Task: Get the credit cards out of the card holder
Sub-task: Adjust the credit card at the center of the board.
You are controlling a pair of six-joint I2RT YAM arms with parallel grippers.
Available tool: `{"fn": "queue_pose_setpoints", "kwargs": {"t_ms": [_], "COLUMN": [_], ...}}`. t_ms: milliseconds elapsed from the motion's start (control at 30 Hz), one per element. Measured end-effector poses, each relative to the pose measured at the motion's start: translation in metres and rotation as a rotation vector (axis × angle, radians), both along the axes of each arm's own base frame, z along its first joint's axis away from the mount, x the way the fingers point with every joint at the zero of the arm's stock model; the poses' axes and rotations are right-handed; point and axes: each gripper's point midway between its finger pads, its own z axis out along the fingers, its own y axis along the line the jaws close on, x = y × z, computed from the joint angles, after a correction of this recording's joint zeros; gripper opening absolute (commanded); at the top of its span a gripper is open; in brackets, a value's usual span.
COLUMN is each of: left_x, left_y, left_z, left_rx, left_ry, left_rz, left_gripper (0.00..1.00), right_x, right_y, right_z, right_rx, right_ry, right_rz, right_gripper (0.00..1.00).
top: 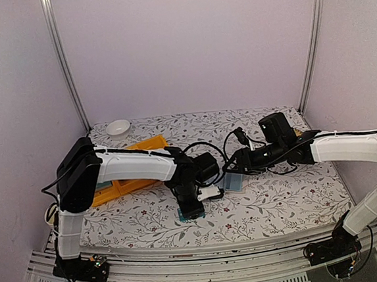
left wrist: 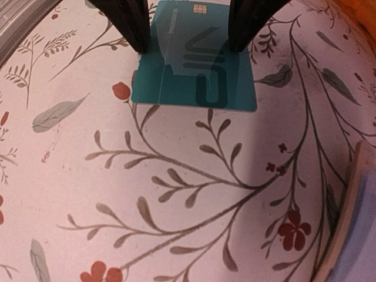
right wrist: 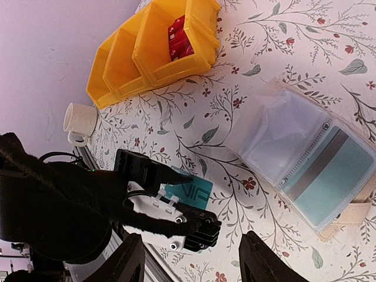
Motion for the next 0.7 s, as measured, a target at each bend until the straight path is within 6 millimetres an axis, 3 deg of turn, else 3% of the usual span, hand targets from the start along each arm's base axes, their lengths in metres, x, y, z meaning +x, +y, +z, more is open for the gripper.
{"fn": "queue_pose_setpoints", "kwargs": {"t_ms": [200,333,500,700], "left_x": [0.007,0.007,0.006,0.031], "left_y": [-0.001,0.0,0.003,0.022], "left_z": [0.003,0.004,0.006,0.032], "left_rx": [-0.03,-0.037,-0.054,-0.112], "left_ry": [-0.062,-0.071,-0.032,-0.046], "left_rz": [0.008,0.003,0.023,0.164], "left_gripper": [0.5,0.61,0.65,0.68], "right_x": [0.0,0.0,-0.001,-0.001], "right_y": [0.0,0.0,0.0,0.0], "right_z": [0.0,0.0,0.0,-0.001], "right_rx": [0.0,0.001,0.002,-0.001], "right_ry": [0.0,0.001,0.002,0.005], "right_rz": [-0.001,0.0,0.003,0.002], "right_gripper": [0.57,0.57,0.57,0.57]}}
